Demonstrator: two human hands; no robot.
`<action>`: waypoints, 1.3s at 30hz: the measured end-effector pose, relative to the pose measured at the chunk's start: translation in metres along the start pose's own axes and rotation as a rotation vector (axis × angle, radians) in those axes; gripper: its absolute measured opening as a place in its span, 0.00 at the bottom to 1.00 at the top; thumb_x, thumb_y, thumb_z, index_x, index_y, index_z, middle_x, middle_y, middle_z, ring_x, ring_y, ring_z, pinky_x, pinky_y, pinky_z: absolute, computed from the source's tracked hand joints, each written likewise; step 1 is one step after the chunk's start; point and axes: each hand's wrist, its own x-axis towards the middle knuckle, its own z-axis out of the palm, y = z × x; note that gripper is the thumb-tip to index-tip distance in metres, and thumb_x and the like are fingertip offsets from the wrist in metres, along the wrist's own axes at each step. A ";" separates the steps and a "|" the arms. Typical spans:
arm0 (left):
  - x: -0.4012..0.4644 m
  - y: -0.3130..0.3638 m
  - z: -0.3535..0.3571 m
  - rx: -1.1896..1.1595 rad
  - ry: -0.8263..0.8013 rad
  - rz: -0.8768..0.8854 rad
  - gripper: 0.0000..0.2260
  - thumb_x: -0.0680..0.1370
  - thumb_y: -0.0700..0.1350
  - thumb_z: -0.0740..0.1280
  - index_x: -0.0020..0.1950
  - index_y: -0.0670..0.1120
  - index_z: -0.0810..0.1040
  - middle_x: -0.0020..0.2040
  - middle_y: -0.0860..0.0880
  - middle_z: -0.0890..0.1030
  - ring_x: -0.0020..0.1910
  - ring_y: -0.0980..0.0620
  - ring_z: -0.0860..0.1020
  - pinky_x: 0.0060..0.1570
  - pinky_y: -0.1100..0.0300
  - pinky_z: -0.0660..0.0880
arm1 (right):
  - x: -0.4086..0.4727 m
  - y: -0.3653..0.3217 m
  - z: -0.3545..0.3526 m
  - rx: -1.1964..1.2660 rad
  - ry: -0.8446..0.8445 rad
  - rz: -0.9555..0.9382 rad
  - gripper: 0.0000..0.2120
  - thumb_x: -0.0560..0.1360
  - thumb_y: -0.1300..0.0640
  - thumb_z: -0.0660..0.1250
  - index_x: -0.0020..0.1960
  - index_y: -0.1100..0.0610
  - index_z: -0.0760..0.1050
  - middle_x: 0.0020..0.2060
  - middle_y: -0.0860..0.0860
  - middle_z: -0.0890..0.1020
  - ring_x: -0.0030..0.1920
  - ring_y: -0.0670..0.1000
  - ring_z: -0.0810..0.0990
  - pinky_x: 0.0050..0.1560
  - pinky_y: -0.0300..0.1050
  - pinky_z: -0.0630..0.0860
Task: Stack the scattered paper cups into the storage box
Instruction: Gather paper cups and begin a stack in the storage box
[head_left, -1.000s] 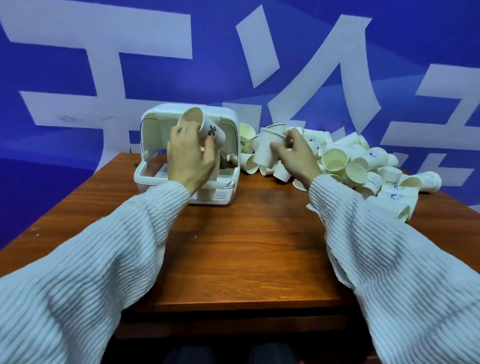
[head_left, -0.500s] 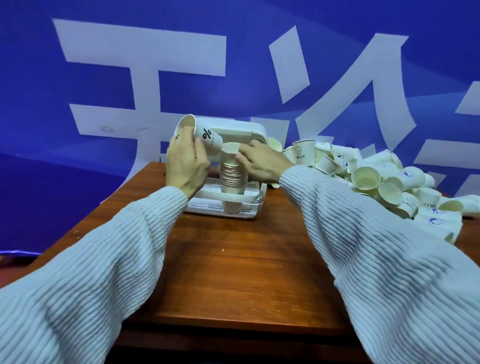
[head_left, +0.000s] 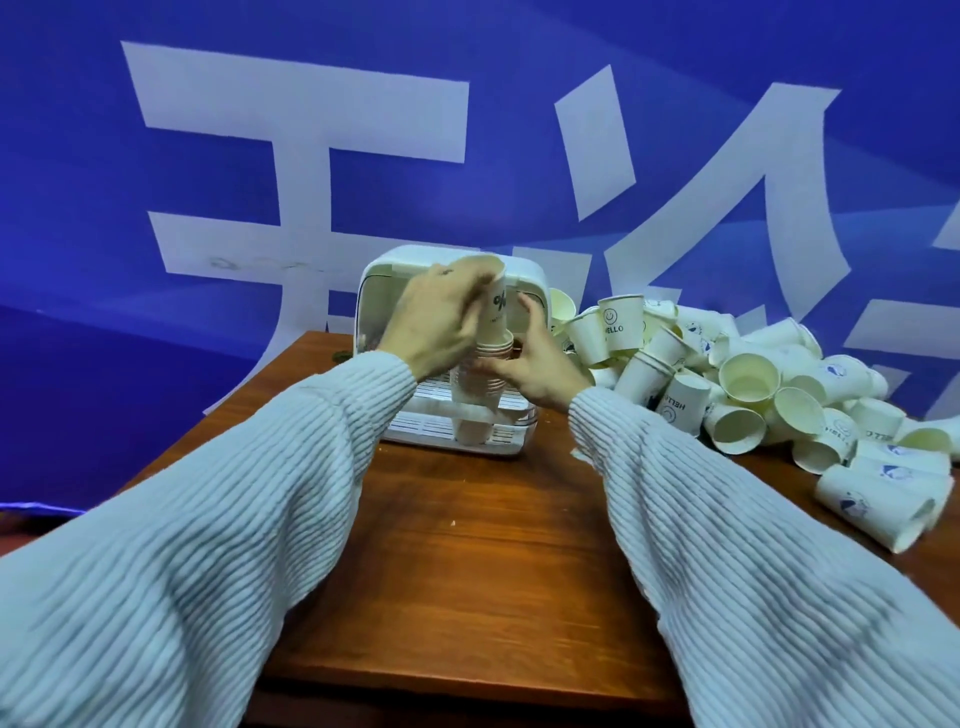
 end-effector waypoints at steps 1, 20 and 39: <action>0.000 0.000 0.004 0.050 -0.069 0.015 0.13 0.83 0.45 0.60 0.66 0.50 0.77 0.58 0.45 0.84 0.53 0.40 0.78 0.59 0.45 0.74 | -0.001 0.001 0.000 0.024 -0.014 0.002 0.60 0.65 0.38 0.80 0.82 0.45 0.43 0.67 0.54 0.80 0.66 0.52 0.79 0.70 0.50 0.73; -0.026 0.067 0.055 0.191 -0.059 0.093 0.21 0.79 0.58 0.60 0.64 0.47 0.78 0.61 0.44 0.81 0.69 0.43 0.73 0.71 0.44 0.65 | -0.052 0.042 -0.039 -0.029 0.009 0.022 0.52 0.71 0.58 0.76 0.83 0.45 0.46 0.63 0.51 0.79 0.64 0.49 0.80 0.69 0.49 0.74; -0.035 0.232 0.180 -0.140 -0.311 0.261 0.21 0.80 0.59 0.60 0.66 0.47 0.76 0.59 0.47 0.80 0.63 0.43 0.75 0.61 0.45 0.71 | -0.227 0.186 -0.235 -1.309 -0.035 0.492 0.26 0.80 0.51 0.66 0.76 0.44 0.64 0.74 0.54 0.72 0.76 0.59 0.67 0.76 0.58 0.62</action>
